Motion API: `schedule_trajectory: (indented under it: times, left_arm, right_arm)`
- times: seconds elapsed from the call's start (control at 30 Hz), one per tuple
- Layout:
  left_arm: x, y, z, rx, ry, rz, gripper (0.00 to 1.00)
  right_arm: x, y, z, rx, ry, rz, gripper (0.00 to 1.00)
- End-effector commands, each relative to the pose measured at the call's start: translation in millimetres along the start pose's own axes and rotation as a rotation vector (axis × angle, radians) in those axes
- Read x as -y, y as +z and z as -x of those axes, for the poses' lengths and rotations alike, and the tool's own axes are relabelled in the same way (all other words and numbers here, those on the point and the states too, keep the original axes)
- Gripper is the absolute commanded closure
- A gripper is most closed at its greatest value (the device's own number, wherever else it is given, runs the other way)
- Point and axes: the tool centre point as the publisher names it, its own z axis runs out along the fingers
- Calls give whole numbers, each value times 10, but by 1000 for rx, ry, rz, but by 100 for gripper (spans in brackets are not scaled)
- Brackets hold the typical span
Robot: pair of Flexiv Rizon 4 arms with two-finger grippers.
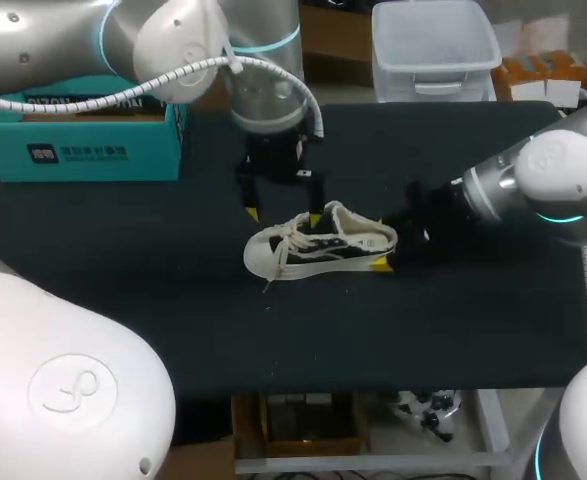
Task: Open the shoe tongue, take the insole out of the shoe, put the insole back into the shoe, and pack the shoe into the shoebox
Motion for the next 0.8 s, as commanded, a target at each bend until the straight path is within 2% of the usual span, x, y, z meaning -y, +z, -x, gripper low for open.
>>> schedule_trajectory:
  times: [0.03,0.23,0.27,0.3,0.33,0.37,0.47,0.67,0.7,0.73,0.8]
  left_arm:
    - [152,65,-188,62,-34,22,0]
    - [306,99,-394,88,-88,35,0]
    - [327,113,-428,96,-88,44,2]
    - [346,130,-462,102,-91,52,7]
    - [362,150,-490,117,-104,44,17]
    - [398,174,-525,128,-108,46,19]
    - [477,251,-597,165,-123,51,34]
    - [527,381,-685,225,-146,60,35]
    - [529,398,-694,232,-145,65,38]
    - [527,411,-698,237,-146,66,50]
    - [515,422,-692,245,-146,70,55]
  right_arm:
    - [47,110,-39,1,-2,1,100]
    - [47,110,-39,1,-2,1,100]
    - [47,110,-39,1,-2,1,100]
    - [47,110,-39,1,-2,1,100]
    - [47,110,-39,1,-2,1,100]
    - [47,110,-39,1,-2,1,100]
    - [47,110,-39,1,-2,1,100]
    - [47,110,-39,1,-2,1,100]
    - [47,110,-39,1,-2,1,100]
    - [47,110,-39,1,-2,1,100]
    - [47,110,-39,1,-2,1,100]
